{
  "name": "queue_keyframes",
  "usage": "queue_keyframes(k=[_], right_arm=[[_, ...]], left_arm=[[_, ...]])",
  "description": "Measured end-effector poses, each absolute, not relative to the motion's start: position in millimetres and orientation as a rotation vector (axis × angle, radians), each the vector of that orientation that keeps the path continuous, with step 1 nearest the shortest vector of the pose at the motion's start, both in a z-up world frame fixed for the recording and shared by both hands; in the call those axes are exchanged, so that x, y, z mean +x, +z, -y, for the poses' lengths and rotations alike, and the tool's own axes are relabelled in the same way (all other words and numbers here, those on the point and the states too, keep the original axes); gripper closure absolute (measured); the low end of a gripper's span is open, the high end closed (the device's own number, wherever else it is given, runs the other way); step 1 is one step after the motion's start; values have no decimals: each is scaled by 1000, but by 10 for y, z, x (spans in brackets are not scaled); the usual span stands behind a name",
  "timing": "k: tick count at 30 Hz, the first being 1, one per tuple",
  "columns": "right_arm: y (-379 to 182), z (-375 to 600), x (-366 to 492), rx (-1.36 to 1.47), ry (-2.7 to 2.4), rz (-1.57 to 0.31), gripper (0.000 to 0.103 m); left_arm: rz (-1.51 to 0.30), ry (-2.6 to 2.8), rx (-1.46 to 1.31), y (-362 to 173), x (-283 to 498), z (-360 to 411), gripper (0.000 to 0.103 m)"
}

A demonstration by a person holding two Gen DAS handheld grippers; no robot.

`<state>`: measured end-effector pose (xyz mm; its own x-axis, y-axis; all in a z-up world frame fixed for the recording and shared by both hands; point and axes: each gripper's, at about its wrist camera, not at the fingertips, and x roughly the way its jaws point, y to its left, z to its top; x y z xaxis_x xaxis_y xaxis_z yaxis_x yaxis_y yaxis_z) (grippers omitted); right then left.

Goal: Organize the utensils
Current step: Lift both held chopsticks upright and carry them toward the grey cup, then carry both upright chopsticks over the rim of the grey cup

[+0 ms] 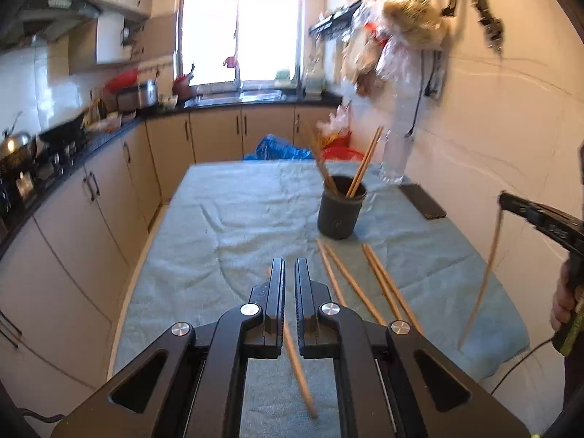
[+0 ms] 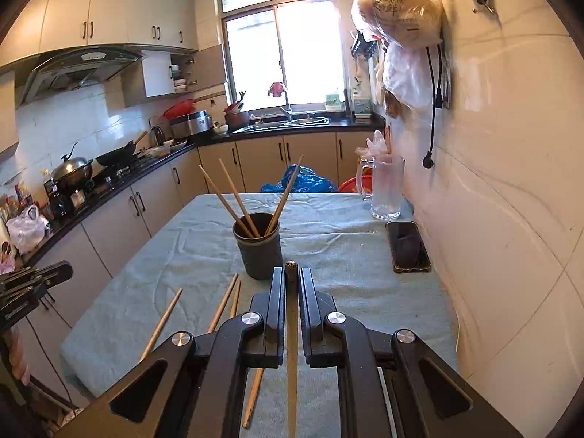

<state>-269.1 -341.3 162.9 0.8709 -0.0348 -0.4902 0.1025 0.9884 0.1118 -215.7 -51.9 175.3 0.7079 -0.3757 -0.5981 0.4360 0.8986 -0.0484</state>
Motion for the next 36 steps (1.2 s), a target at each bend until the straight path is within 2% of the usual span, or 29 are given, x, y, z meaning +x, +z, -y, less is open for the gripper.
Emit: queue_keyframes(k=[1,2,3,7,9,10,11,12,18,21,25,26,27,28,32,36], right_arm=[[1624,3417,-2673,134,-74,-512,95],[1622,3436,-2664,136,-75,-513,95],[1622,3467,-2630,145,-76,-517,95],[1577,3624,-2386,196,-66,-556,95],[1522,3709,-2191,212,-57,-604,95],[1486,3753,-2089,221,-54,-631,95],[1425,3807,-1957,233,-50,-672,95],[1347,3871,-1811,249,-48,-720,95],[579,4287,-963,373,-90,-996,95],[230,4387,-736,397,-119,-1069,95],[36,4317,-647,381,-112,-1098,95],[21,4269,-640,364,-112,-1101,95],[7,4221,-632,340,-113,-1103,95],[-7,4179,-626,322,-113,-1107,95],[-15,4102,-644,289,-116,-1103,95],[263,4056,-840,287,-106,-1015,95]], left_arm=[[-668,-458,97,1705,-2099,541,87],[-711,-460,90,1611,-1946,575,71],[-738,-451,84,1518,-1814,610,62],[-913,-432,93,1024,-1183,777,62],[-1018,-401,74,756,-868,832,65],[-1080,-396,56,591,-679,867,68],[-1111,-385,53,495,-593,889,77],[-1148,-364,57,386,-480,923,79],[-1161,-338,129,243,-277,1112,80],[-1146,-331,212,226,-282,1220,80],[-1137,-351,278,228,-270,1310,80],[-1136,-355,285,234,-260,1315,82],[-1134,-367,288,217,-243,1343,92],[-1119,-361,299,218,-254,1353,96],[-1098,-363,267,241,-303,1323,98],[-1040,-397,139,503,-450,1199,98]])
